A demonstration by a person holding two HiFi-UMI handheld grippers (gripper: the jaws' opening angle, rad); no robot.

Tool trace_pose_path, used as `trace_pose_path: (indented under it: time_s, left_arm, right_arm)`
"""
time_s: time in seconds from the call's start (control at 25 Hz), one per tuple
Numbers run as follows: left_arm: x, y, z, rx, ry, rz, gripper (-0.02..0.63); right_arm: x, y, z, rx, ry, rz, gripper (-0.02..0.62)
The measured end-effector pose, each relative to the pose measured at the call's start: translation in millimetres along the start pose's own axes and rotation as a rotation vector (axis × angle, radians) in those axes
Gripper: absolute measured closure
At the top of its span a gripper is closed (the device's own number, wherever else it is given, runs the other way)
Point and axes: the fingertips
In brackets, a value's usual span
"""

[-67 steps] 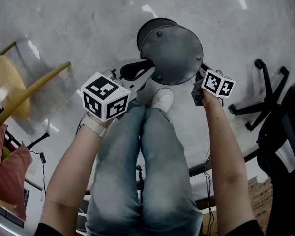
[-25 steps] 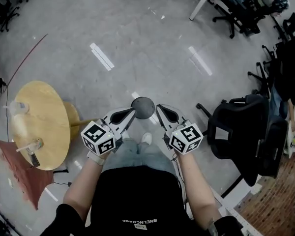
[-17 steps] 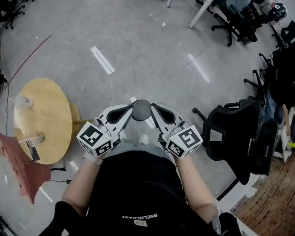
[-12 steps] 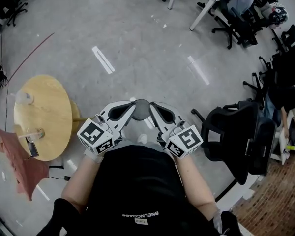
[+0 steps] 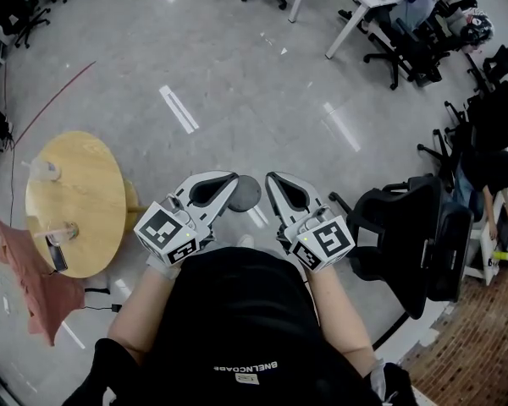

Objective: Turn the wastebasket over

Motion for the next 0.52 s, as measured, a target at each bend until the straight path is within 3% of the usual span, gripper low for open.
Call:
trace_pose_path:
  time_s: [0.52]
  left_arm:
    - [-5.7, 0.2, 3.4, -0.002, -0.017, 0.001, 0.592]
  right_arm:
    - [-9.7, 1.7, 0.1, 0.006, 0.025, -0.019, 0.586]
Point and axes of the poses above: the fingertips, and each gripper's own axes: y backward along the fingers, z to its left, x out of its underside, and after that the axes turned 10 degrees about -y, right-handed
